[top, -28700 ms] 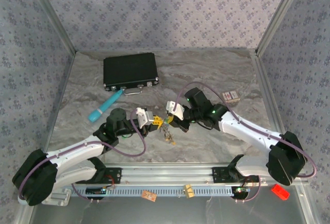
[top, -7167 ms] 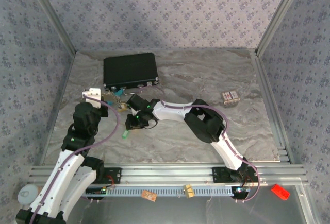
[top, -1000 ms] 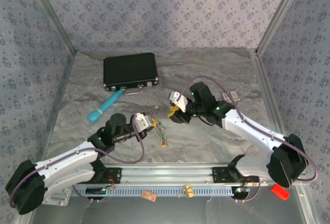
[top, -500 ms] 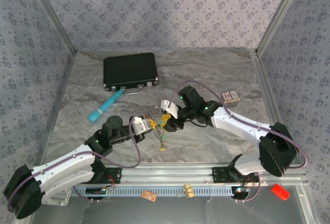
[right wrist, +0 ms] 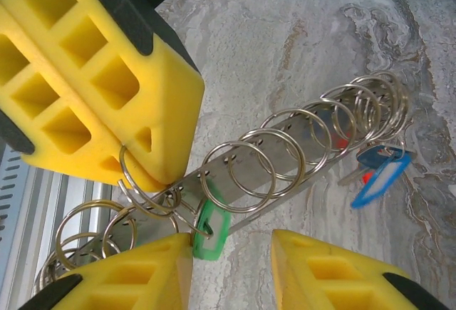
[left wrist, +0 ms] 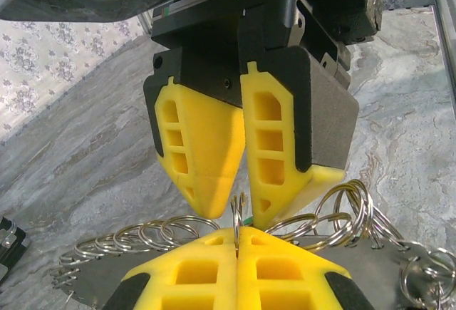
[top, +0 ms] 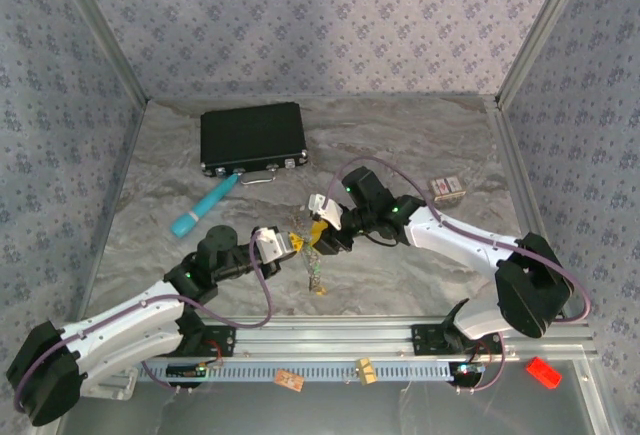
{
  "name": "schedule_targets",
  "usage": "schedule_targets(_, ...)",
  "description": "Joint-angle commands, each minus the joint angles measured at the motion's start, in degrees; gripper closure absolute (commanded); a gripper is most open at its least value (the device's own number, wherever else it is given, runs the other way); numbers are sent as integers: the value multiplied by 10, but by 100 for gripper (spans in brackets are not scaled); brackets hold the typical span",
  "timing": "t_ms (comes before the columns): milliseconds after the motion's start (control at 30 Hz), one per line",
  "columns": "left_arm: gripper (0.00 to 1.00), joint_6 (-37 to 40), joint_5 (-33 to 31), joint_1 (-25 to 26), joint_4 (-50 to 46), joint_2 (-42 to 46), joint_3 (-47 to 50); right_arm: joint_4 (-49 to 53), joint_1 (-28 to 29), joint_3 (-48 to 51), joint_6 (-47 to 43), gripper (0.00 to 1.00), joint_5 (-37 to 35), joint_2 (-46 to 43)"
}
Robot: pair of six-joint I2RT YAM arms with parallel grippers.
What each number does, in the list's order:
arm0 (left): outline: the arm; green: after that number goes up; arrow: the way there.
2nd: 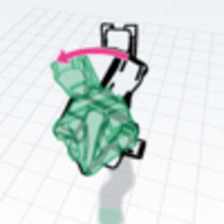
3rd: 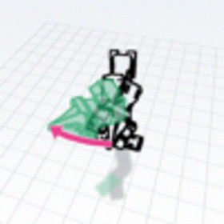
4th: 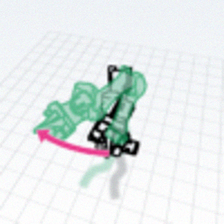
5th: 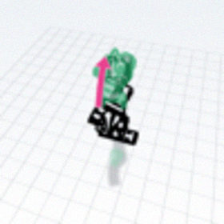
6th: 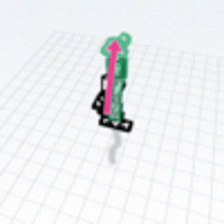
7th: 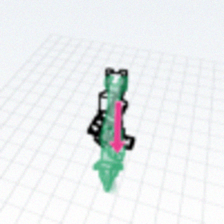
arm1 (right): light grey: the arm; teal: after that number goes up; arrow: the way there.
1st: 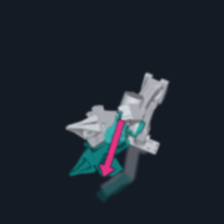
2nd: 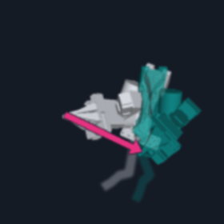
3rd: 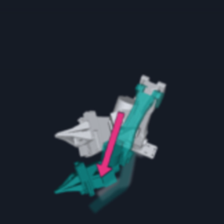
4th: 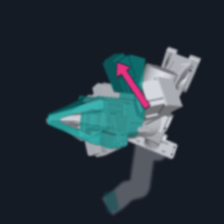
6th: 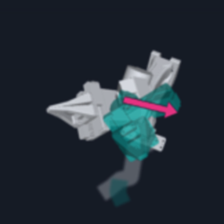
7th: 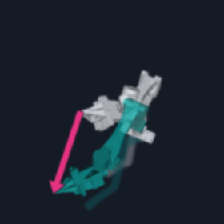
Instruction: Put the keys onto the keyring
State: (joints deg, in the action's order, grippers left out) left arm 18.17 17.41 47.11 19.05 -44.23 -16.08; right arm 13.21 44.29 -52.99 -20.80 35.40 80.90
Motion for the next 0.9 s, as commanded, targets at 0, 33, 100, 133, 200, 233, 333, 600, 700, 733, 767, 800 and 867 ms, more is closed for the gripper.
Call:
schedule_targets(0, 100, -17, 21, 6, 59, 18, 9, -17, 0, 6, 4, 63, 5, -21)
schedule_targets(33, 100, -22, 23, 5, 67, 19, 13, -26, -2, 14, 5, 63, 9, -31)
schedule_targets(100, 100, -29, 26, 6, 77, 21, 19, -44, -3, 28, 0, 62, 17, -50)
schedule_targets(133, 100, -32, 27, 6, 80, 20, 21, -51, -4, 33, -4, 61, 24, -56)
schedule_targets(200, 100, -36, 30, 5, 84, 19, 24, -56, -3, 36, -15, 61, 35, -62)
schedule_targets(233, 100, -39, 31, 6, 87, 18, 25, -60, -3, 36, -21, 61, 42, -64)
schedule_targets(333, 100, -44, 36, 5, 91, 15, 25, -74, 2, 39, -44, 62, 54, -64)
schedule_targets(600, 100, -51, 42, 5, 97, 13, 25, -73, 9, 29, -64, 71, 60, -43)
schedule_targets(700, 100, -50, 42, 5, 98, 12, 26, -72, 11, 25, -65, 77, 69, -39)
schedule_targets(733, 100, -51, 42, 5, 99, 11, 26, -73, 12, 25, -65, 79, 73, -37)
schedule_targets(767, 100, -51, 42, 6, 101, 9, 26, -73, 13, 22, -67, 80, 75, -34)
schedule_targets(800, 100, -52, 42, 6, 103, 9, 26, -73, 15, 21, -67, 82, 77, -32)
schedule_targets(867, 100, -53, 40, 6, 109, 5, 26, -71, 17, 16, -69, 87, 81, -27)
